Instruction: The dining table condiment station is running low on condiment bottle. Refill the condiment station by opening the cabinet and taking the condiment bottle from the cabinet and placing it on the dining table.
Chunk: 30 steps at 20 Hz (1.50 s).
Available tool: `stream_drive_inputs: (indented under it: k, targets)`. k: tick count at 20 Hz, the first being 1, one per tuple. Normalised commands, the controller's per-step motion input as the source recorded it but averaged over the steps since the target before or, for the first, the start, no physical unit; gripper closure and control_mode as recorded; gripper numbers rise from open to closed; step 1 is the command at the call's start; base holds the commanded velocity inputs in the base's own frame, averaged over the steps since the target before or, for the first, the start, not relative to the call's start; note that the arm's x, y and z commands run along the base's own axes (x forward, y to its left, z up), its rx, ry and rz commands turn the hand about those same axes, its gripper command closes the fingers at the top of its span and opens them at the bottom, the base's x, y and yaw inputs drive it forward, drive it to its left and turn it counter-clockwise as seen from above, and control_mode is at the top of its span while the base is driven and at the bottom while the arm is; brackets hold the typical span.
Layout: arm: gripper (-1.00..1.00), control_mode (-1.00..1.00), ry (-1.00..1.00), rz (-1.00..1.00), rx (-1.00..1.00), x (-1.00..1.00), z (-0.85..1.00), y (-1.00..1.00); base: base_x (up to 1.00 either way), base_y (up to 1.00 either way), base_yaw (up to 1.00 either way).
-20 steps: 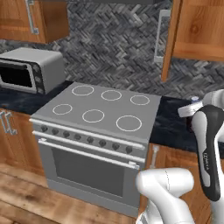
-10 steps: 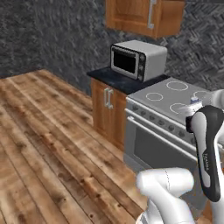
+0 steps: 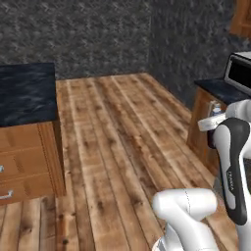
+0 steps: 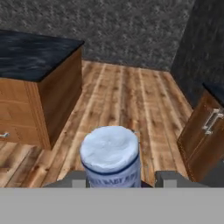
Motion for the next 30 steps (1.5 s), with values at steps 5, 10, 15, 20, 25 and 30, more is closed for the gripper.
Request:
stream_drive_inputs:
  k: [5,10,15,20,25,30]
  targets:
    - [1.0,1.0,0.0,0.0,0.0,0.0,0.0,0.0,0.29,0.73,0.64]
    - [1.0,1.0,0.0,0.0,0.0,0.0,0.0,0.0,0.38,0.71,0.61]
    - [1.0,1.0,0.0,0.0,0.0,0.0,0.0,0.0,0.51,0.35,0.47]
    - [1.0,1.0,0.0,0.0,0.0,0.0,0.0,0.0,0.59,0.0,0.27]
    - [1.0,1.0,0.0,0.0,0.0,0.0,0.0,0.0,0.6,0.0,0.2]
    - [1.0,1.0,0.0,0.0,0.0,0.0,0.0,0.0,0.64,-0.19,0.07]
